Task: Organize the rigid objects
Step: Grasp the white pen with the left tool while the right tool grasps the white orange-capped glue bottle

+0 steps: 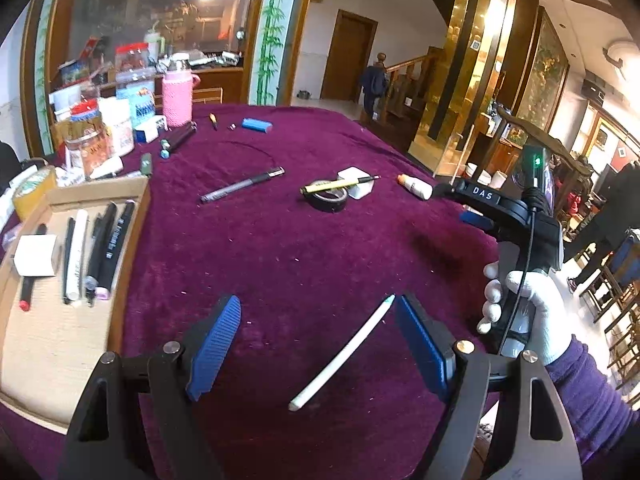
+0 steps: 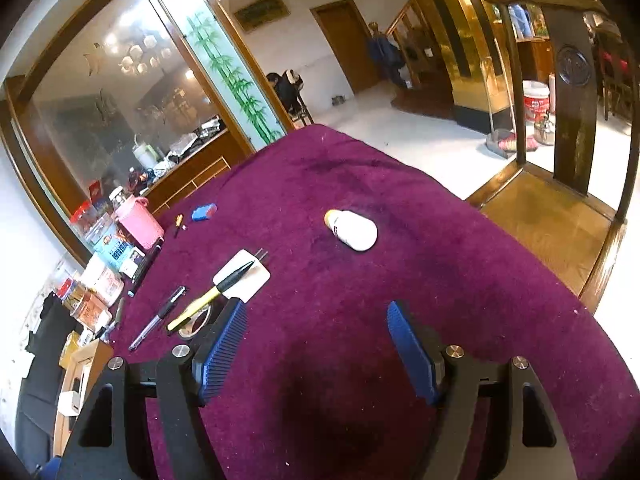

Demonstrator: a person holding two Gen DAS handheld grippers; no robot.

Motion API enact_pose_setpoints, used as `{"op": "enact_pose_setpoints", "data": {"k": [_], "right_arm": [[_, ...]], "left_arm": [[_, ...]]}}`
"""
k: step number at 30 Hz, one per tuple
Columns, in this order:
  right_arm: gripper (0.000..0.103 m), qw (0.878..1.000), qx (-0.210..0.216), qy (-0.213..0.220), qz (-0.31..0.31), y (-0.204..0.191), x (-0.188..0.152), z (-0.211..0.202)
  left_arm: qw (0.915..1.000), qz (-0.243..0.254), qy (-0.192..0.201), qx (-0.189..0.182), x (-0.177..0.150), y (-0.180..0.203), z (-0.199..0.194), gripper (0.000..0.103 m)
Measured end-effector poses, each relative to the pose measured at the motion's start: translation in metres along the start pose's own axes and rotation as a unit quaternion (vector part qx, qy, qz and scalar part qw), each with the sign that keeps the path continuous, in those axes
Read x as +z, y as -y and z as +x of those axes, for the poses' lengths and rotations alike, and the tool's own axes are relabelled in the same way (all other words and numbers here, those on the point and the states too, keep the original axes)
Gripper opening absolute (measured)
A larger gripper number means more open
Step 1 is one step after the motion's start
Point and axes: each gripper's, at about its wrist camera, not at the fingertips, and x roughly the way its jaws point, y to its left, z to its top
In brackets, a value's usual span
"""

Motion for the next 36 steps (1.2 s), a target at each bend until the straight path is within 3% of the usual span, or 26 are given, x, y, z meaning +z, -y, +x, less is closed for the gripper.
{"op": "enact_pose_setpoints", "data": {"k": [5, 12, 17, 19, 20, 21, 24, 27, 33, 36], "right_arm": [[0.081, 1.0, 0.017, 0.01, 0.002, 0.002, 0.0, -0.006], [0.083, 0.999, 0.035, 0.014, -0.003, -0.001, 0.0, -0.007], [0.084, 0.999, 0.045, 0.013, -0.001, 0.0, 0.0, -0.008], [0.085, 0.999, 0.045, 0.013, -0.001, 0.0, 0.0, -0.008], [0.085, 0.999, 0.045, 0.012, -0.001, 0.0, 0.0, -0.008], [0.085, 0.999, 0.044, 0.012, -0.002, 0.0, 0.0, -0.008], [0.085, 0.999, 0.045, 0.013, 0.0, 0.0, 0.001, -0.008], [0.085, 0.999, 0.046, 0.012, 0.004, 0.001, 0.001, -0.006], [0.085, 0.999, 0.048, 0.007, 0.018, 0.006, 0.002, -0.003], [0.085, 0.998, 0.058, -0.004, 0.029, 0.011, 0.004, -0.001]], "left_arm": [[0.9994, -0.007, -0.033, -0.006, -0.003, 0.005, 0.021, 0.08], [0.9971, 0.03, -0.069, 0.006, -0.011, 0.016, 0.043, 0.079], [0.9907, 0.115, -0.069, 0.024, -0.007, 0.042, 0.065, 0.079], [0.984, 0.153, -0.087, 0.026, -0.007, 0.05, 0.082, 0.069], [0.9807, 0.165, -0.104, 0.017, -0.009, 0.052, 0.089, 0.043], [0.9764, 0.173, -0.129, 0.005, -0.012, 0.054, 0.099, 0.029], [0.9753, 0.184, -0.122, -0.012, -0.013, 0.058, 0.097, 0.012], [0.9764, 0.174, -0.126, -0.014, -0.009, 0.056, 0.094, 0.008], [0.9898, 0.098, -0.102, -0.011, 0.008, 0.02, 0.074, 0.008], [0.9921, 0.07, -0.103, -0.012, 0.006, 0.007, 0.076, 0.007]]}}
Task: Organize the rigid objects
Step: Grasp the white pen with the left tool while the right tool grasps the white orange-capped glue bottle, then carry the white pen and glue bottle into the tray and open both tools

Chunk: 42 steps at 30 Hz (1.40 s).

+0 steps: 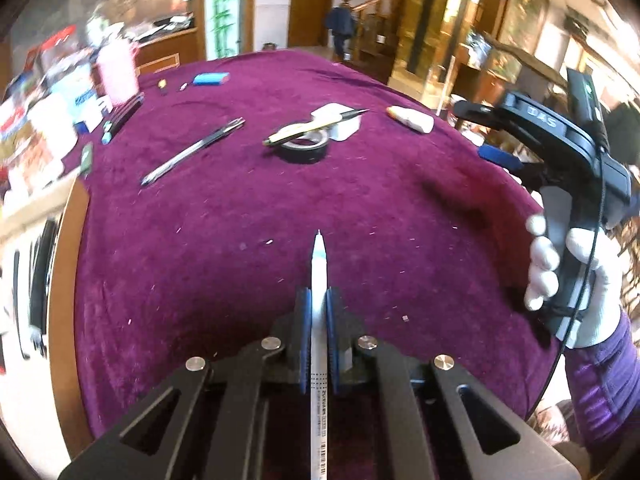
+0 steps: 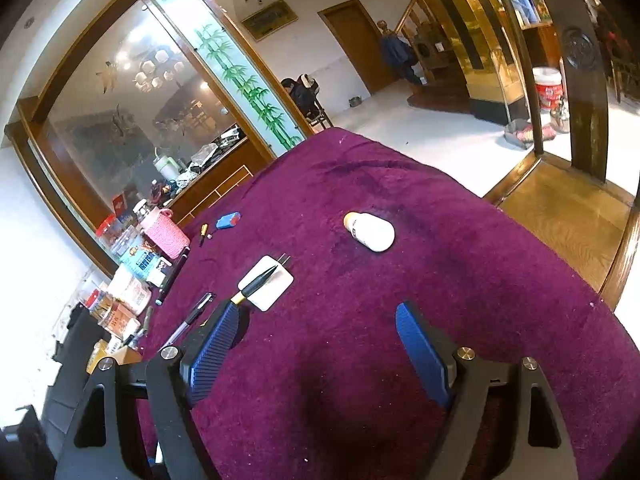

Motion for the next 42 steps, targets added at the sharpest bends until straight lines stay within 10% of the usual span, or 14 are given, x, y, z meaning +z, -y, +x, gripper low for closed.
{"op": "enact_pose_setpoints", "data": {"k": [5, 11, 20, 24, 42], "right_arm": [[0.085, 0.997, 0.016, -0.068, 0.036, 0.015, 0.026, 0.008], [0.085, 0.984, -0.097, -0.109, -0.102, 0.003, 0.07, 0.06], [0.076, 0.963, -0.13, -0.159, -0.175, 0.001, 0.082, 0.132], [0.037, 0.944, -0.172, -0.177, -0.221, -0.009, 0.074, 0.146], [0.029, 0.974, -0.031, -0.156, -0.162, -0.054, 0.013, 0.029]], "left_arm": [[0.9993, -0.033, -0.018, -0.003, -0.006, -0.016, 0.016, 0.007], [0.9988, -0.048, -0.006, -0.002, -0.008, -0.017, 0.017, 0.007], [0.9994, -0.033, -0.002, 0.008, -0.009, -0.013, 0.017, 0.01], [0.9991, -0.041, 0.002, 0.009, -0.01, -0.015, 0.017, 0.007], [0.9928, -0.093, 0.049, -0.057, -0.022, -0.029, -0.032, 0.007]]}}
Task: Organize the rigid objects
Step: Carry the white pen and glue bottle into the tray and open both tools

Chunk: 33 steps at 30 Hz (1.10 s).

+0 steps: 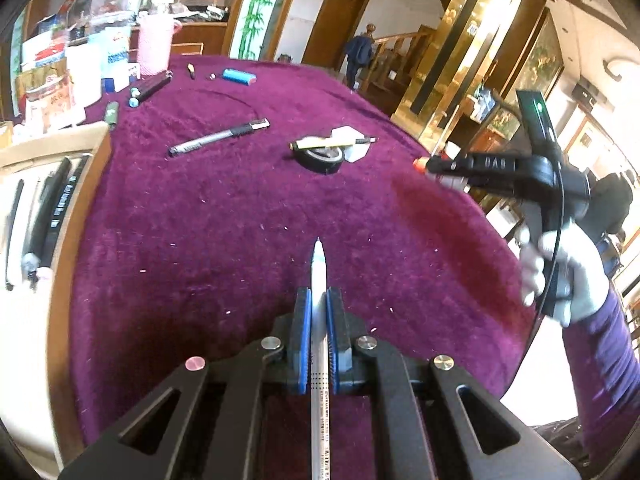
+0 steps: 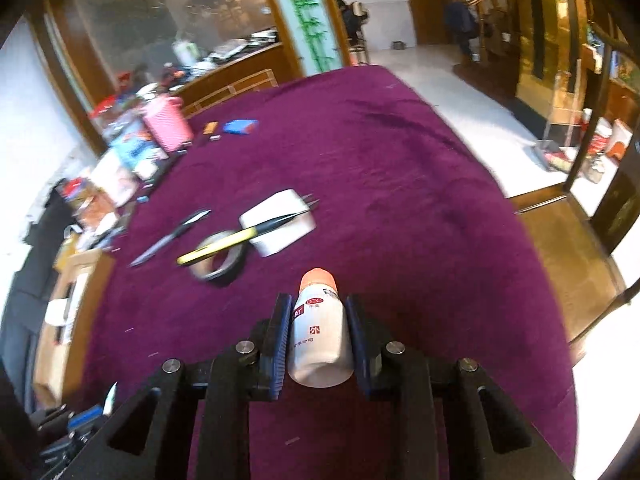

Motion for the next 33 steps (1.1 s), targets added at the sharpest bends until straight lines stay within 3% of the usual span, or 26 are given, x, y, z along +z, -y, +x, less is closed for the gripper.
{"op": "enact_pose_setpoints", "data": {"k": [8, 14, 20, 28, 33], "right_arm": [[0.03, 0.994, 0.102, -0.015, -0.03, -0.085, -0.021, 0.002], [0.03, 0.984, 0.157, -0.037, -0.074, -0.16, -0.033, 0.017], [0.03, 0.971, 0.206, -0.068, -0.104, -0.232, -0.047, 0.037], [0.03, 0.954, 0.237, -0.11, -0.15, -0.311, -0.068, 0.063], [0.031, 0.949, 0.224, -0.119, -0.185, -0.343, -0.082, 0.076]], "left_arm": [[0.9979, -0.049, 0.038, 0.017, -0.007, -0.041, -0.053, 0.007], [0.9882, -0.112, 0.065, 0.08, -0.012, -0.105, -0.091, 0.007], [0.9753, -0.159, 0.063, 0.14, -0.02, -0.159, -0.105, 0.007], [0.9665, -0.192, 0.026, 0.168, -0.021, -0.208, -0.096, 0.007], [0.9641, -0.198, 0.009, 0.176, -0.012, -0.223, -0.084, 0.007]]}}
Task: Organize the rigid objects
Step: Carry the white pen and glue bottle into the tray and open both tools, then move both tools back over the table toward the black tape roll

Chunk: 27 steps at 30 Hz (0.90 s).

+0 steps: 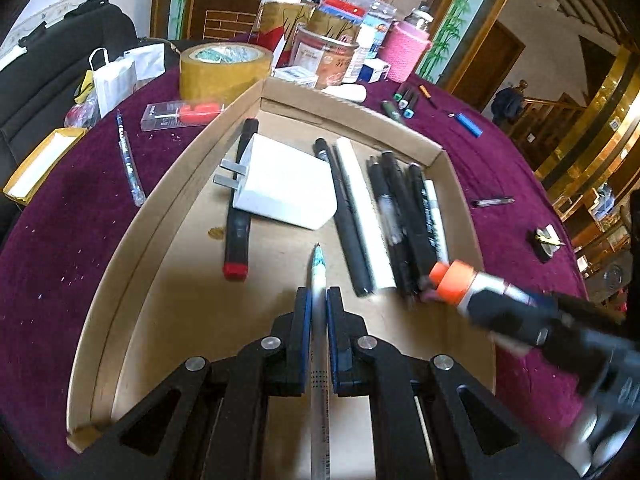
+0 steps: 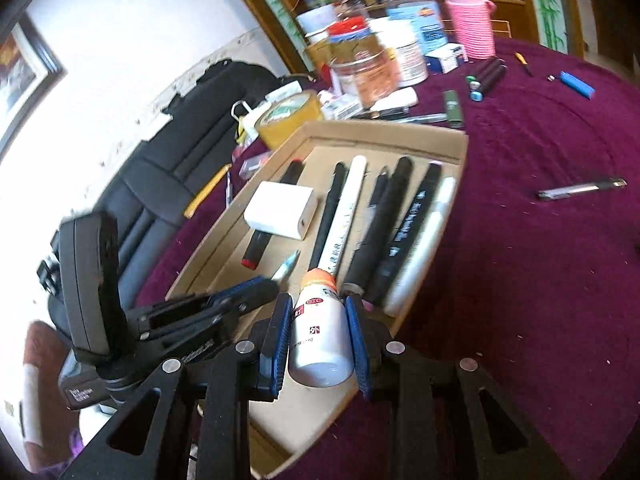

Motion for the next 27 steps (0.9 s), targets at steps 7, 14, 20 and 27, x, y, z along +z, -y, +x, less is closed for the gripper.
{"op": "enact_pose_setpoints", "data": {"k": [7, 14, 20, 27], "right_arm": [[0.031, 0.999, -0.03, -0.019, -0.024, -0.009, -0.007, 0.022], [0.035, 0.999, -0.034, -0.023, -0.026, -0.012, -0.014, 0.024], [0.055, 0.998, -0.045, 0.011, -0.037, -0.014, -0.021, 0.003], [0.057, 0.998, -0.035, 0.055, -0.004, 0.004, -0.029, -0.032]], "left_arm": [[0.9999, -0.012, -0.002, -0.012, 0.009, -0.003, 0.009, 0.01], [0.9992, -0.019, 0.029, -0.021, 0.006, -0.001, -0.014, 0.051], [0.9972, -0.031, 0.064, -0.023, 0.001, 0.0, -0.043, 0.072], [0.9943, -0.077, 0.026, -0.068, 0.037, -0.004, -0.018, 0.072]]}}
